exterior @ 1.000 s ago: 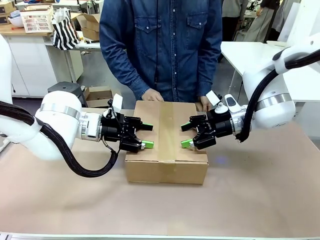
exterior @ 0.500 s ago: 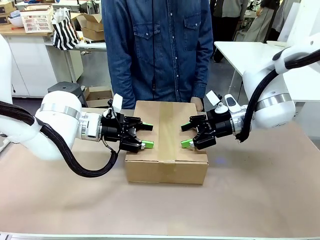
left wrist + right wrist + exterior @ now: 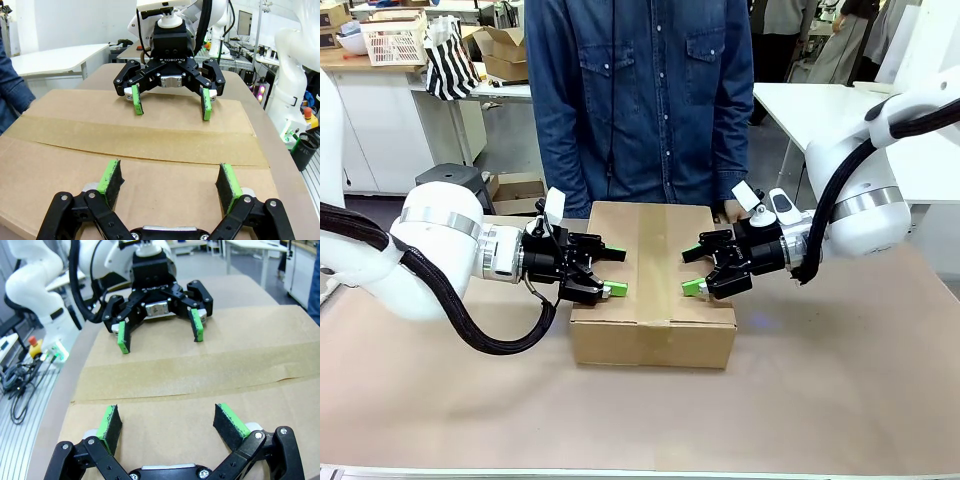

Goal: Pack the gift set into the box.
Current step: Press and hold the closed box until the human finishes sealing it.

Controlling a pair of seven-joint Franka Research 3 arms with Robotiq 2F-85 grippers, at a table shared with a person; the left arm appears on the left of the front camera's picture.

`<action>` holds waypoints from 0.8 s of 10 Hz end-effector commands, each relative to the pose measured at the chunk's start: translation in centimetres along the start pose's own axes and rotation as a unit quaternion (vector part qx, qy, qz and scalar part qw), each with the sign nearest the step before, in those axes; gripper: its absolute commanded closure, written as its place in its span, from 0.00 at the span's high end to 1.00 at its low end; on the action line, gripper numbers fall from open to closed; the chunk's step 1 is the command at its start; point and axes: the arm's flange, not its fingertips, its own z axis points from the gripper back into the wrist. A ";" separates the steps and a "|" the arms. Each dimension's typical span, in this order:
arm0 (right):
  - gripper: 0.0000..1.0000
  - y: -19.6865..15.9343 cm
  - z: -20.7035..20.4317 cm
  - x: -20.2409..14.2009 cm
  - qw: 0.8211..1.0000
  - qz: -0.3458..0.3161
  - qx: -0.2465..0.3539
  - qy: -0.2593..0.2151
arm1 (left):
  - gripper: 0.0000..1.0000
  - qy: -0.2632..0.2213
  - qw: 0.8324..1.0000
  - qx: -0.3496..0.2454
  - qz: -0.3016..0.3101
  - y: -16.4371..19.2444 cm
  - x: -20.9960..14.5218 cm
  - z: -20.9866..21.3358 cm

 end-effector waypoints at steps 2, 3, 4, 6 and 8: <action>1.00 0.0 -0.1 -0.2 1.000 -0.002 -0.001 0.003 | 1.00 0.001 1.000 0.000 0.000 -0.1 -0.2 0.0; 1.00 0.0 -0.1 -0.2 1.000 -0.002 -0.001 0.003 | 1.00 0.001 1.000 0.000 0.000 -0.1 -0.2 0.0; 1.00 0.0 -0.1 -0.2 1.000 -0.002 -0.001 0.003 | 1.00 0.001 1.000 0.000 0.000 -0.1 -0.2 0.0; 1.00 0.5 0.6 2.9 0.998 -0.046 0.045 0.018 | 1.00 -0.002 0.997 -0.050 0.067 0.3 3.7 0.9; 1.00 3.5 3.3 7.5 0.980 -0.143 0.089 0.104 | 1.00 0.079 0.979 -0.092 0.164 0.7 9.2 3.9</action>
